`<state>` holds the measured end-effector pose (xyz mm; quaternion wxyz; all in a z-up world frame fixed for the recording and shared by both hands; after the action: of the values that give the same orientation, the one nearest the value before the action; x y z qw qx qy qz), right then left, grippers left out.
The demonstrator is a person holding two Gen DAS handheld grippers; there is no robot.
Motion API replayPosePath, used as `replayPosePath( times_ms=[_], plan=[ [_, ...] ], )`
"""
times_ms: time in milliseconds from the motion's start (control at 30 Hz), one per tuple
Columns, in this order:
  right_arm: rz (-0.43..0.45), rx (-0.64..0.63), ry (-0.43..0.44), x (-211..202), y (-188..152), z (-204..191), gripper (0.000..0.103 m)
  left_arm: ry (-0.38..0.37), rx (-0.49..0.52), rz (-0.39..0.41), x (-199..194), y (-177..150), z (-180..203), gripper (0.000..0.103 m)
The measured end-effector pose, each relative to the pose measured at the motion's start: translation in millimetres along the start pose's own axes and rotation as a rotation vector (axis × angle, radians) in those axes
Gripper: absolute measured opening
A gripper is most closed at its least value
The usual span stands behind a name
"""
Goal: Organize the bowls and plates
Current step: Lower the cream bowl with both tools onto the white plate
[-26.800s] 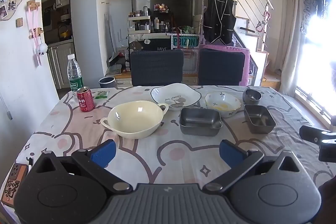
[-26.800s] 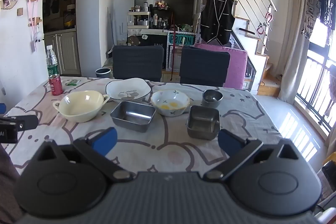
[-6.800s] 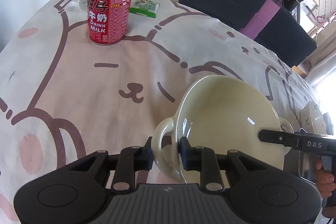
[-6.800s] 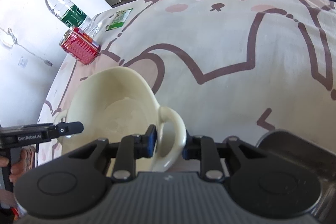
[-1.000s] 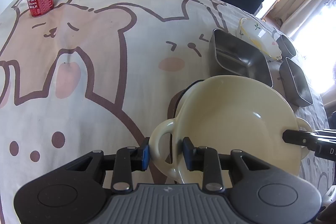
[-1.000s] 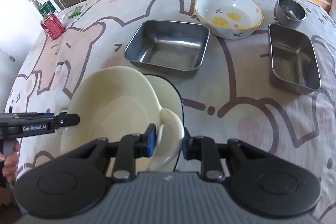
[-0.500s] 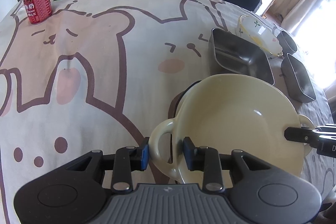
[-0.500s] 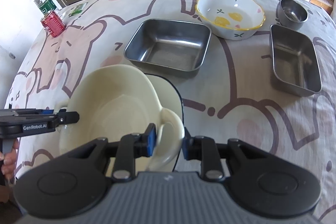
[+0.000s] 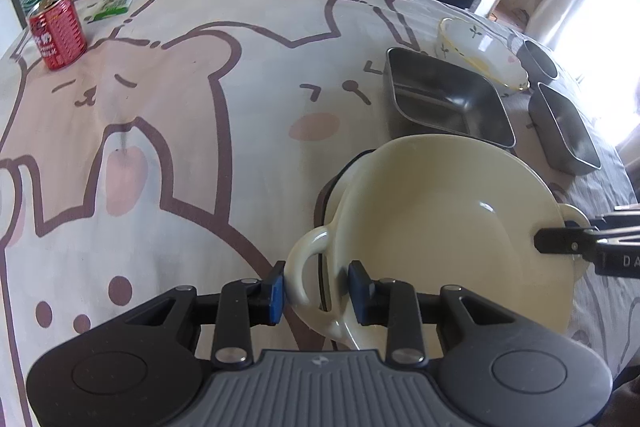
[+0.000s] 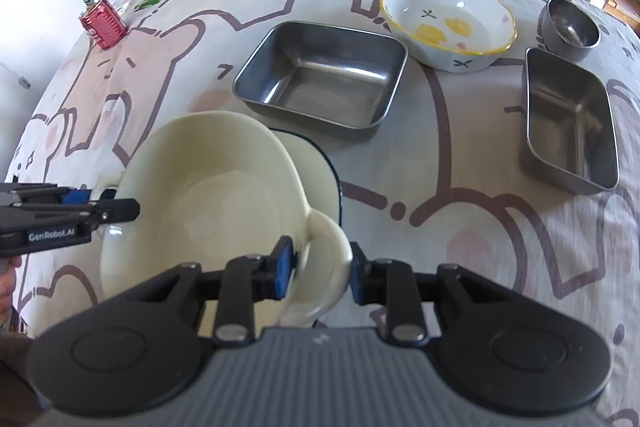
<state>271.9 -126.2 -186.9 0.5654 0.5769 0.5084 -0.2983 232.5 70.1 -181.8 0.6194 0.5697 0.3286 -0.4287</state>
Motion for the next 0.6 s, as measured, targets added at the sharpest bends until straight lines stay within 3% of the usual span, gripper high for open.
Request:
replayPosePath(
  times_ms=[600],
  plan=[
    [-0.028,-0.042,-0.05,13,0,0,0.039,0.006,0.063,-0.004,-1,1,7,0.034]
  ],
)
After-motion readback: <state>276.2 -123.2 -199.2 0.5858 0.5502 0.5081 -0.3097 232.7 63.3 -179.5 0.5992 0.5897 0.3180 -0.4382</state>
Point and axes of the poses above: each gripper's, at about its wrist camera, not at the fingertips, and x roughly the way its jaws point, z to its right, y to its top, the point moved 4 cm from there along x, roughly the way its jaws point, and after that the axes turned 2 degrees about y, right-handed, at the moved point
